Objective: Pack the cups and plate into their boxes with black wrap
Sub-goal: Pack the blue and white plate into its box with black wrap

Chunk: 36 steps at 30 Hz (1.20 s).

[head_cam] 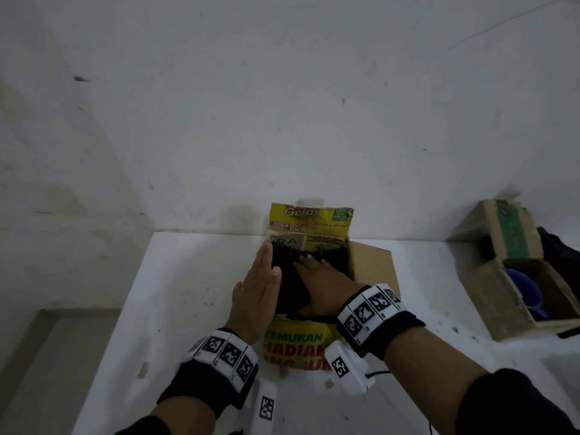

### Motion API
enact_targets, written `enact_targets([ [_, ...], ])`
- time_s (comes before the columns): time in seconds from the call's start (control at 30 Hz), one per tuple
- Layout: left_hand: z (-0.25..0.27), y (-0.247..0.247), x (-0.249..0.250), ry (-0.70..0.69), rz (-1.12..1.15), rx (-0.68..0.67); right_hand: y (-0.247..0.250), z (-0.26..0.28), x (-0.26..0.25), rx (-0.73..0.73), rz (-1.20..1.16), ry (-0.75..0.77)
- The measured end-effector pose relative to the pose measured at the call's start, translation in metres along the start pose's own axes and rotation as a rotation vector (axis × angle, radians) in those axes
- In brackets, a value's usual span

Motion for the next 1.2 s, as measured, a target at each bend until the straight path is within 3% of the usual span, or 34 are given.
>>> enact_targets([
  [0.2,0.003,-0.001,0.003,0.006,0.035,0.007,-0.001,0.0,0.009,0.051,-0.004,-0.016],
  [0.37,0.01,-0.001,0.003,0.038,0.028,0.027,0.017,0.024,-0.003,0.281,0.076,-0.008],
  [0.53,0.01,-0.003,0.005,0.039,0.018,0.029,0.011,0.043,-0.006,0.075,0.141,0.009],
  [0.67,0.009,-0.003,0.004,0.03,-0.016,0.028,0.01,0.048,-0.002,0.083,0.093,0.023],
  [0.77,0.007,0.002,0.002,0.038,0.008,0.009,0.013,0.06,-0.002,0.199,-0.05,0.075],
  [0.9,0.009,0.011,0.009,-0.012,0.087,0.045,0.023,0.082,0.013,0.521,-0.116,0.053],
  [0.97,0.018,0.017,0.008,0.07,0.122,0.085,0.024,0.093,0.027,0.687,-0.061,-0.023],
  [1.03,0.028,0.022,-0.003,0.26,0.141,0.119,0.016,0.104,0.045,0.769,-0.12,-0.186],
  [1.07,0.032,0.024,-0.011,0.392,0.16,0.13,0.011,0.109,0.054,0.743,-0.24,-0.309],
  [1.13,0.041,0.027,-0.017,0.613,0.264,0.124,-0.005,0.116,0.07,0.558,-0.616,-0.528],
  [1.2,0.048,0.029,-0.015,0.689,0.299,0.128,-0.012,0.118,0.074,0.536,-0.943,-0.565],
])
Point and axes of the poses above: each hand's wrist, its own z-axis away from the middle knuckle, its own y-axis out of the back of the hand, x = y × z, the point moved 1 cm from there along -z, towards the middle knuckle, and after that the axes turned 3 degrees about x, right-handed, at the moved point
